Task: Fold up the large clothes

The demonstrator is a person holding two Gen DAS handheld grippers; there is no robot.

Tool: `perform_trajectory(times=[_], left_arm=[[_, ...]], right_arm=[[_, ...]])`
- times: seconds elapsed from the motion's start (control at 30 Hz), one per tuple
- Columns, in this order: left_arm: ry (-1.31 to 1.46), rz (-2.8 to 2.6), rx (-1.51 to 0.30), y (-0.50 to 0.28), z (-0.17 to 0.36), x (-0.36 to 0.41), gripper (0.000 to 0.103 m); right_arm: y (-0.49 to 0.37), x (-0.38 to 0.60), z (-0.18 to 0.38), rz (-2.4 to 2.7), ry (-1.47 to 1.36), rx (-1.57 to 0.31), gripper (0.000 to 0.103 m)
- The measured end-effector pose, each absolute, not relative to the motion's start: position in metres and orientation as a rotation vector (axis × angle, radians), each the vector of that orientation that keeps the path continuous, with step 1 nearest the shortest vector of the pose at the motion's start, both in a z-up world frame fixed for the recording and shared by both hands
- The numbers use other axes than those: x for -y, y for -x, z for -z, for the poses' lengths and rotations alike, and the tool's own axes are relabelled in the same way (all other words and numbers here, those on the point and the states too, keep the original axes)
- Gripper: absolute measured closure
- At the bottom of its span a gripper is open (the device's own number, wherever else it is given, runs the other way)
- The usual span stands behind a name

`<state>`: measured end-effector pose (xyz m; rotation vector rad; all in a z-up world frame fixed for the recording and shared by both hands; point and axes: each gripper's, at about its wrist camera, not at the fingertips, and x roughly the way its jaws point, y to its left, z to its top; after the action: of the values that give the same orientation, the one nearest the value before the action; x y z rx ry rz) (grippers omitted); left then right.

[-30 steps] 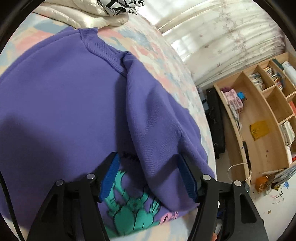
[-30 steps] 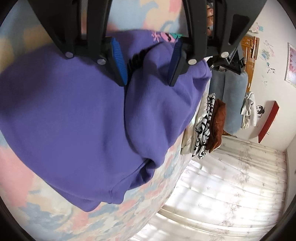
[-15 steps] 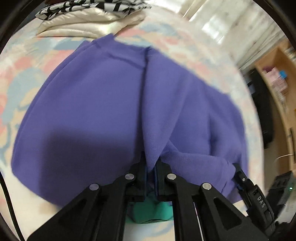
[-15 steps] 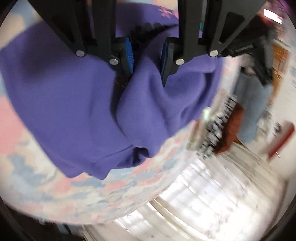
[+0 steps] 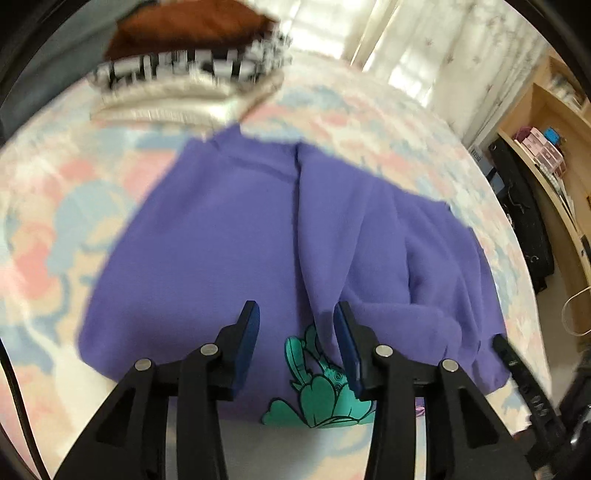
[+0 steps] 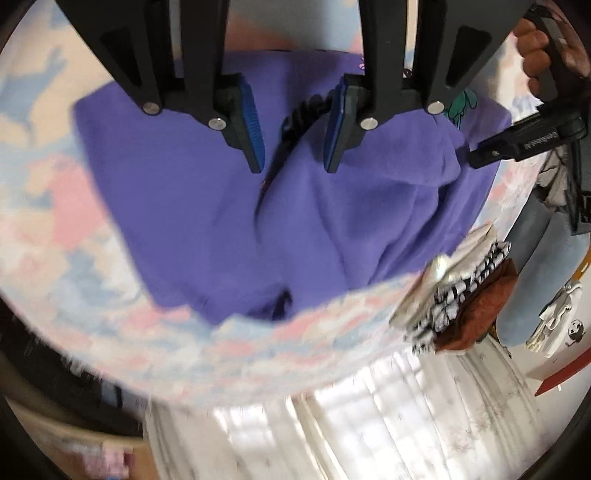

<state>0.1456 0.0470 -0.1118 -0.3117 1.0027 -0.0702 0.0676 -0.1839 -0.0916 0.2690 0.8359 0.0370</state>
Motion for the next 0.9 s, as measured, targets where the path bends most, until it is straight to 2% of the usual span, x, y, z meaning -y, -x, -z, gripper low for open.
perform_trajectory(times=[0.07, 0.13, 0.2, 0.23, 0.33, 0.4, 0.47, 0.5, 0.53, 0.57, 0.6, 0.7, 0.87, 0.9], left_arm=[[0.266, 0.083, -0.917, -0.14, 0.099, -0.042, 0.064], [0.232, 0.14, -0.872, -0.141, 0.089, -0.035, 0.072], [0.205, 0.184, -0.861, -0.154, 0.088, -0.023, 0.085], [0.198, 0.202, -0.858, -0.16, 0.09, -0.019, 0.088], [0.169, 0.213, -0.883, -0.177, 0.106, -0.003, 0.092], [0.156, 0.187, -0.911, -0.191, 0.121, 0.002, 0.093], [0.141, 0.126, -0.933, -0.207, 0.135, -0.004, 0.093], [0.121, 0.08, -0.947, -0.211, 0.143, -0.007, 0.098], [0.118, 0.064, -0.965, -0.215, 0.149, -0.011, 0.1], [0.141, 0.072, -0.975, -0.218, 0.154, -0.017, 0.102], [0.179, 0.093, -0.982, -0.219, 0.158, -0.025, 0.102], [0.181, 0.128, -0.97, -0.217, 0.159, -0.03, 0.102], [0.197, 0.147, -0.967, -0.214, 0.153, -0.032, 0.102], [0.21, 0.157, -0.971, -0.213, 0.15, -0.032, 0.1]], right_arm=[[-0.06, 0.183, 0.078, -0.045, -0.252, -0.766, 0.07], [-0.065, 0.176, 0.071, -0.114, -0.233, -0.733, 0.07], [-0.077, 0.164, 0.069, -0.148, -0.209, -0.728, 0.07], [-0.086, 0.158, 0.07, -0.174, -0.201, -0.73, 0.07], [-0.118, 0.142, 0.079, -0.224, -0.186, -0.744, 0.071], [-0.139, 0.133, 0.088, -0.249, -0.17, -0.773, 0.077], [-0.157, 0.127, 0.1, -0.234, -0.136, -0.799, 0.077], [-0.164, 0.128, 0.107, -0.221, -0.117, -0.814, 0.077], [-0.171, 0.13, 0.116, -0.186, -0.101, -0.836, 0.081], [-0.176, 0.136, 0.124, -0.15, -0.093, -0.855, 0.099], [-0.179, 0.143, 0.13, -0.128, -0.103, -0.869, 0.103], [-0.174, 0.168, 0.135, -0.177, -0.212, -0.861, 0.103], [-0.168, 0.164, 0.13, -0.191, -0.209, -0.871, 0.103], [-0.168, 0.164, 0.127, -0.199, -0.226, -0.883, 0.1]])
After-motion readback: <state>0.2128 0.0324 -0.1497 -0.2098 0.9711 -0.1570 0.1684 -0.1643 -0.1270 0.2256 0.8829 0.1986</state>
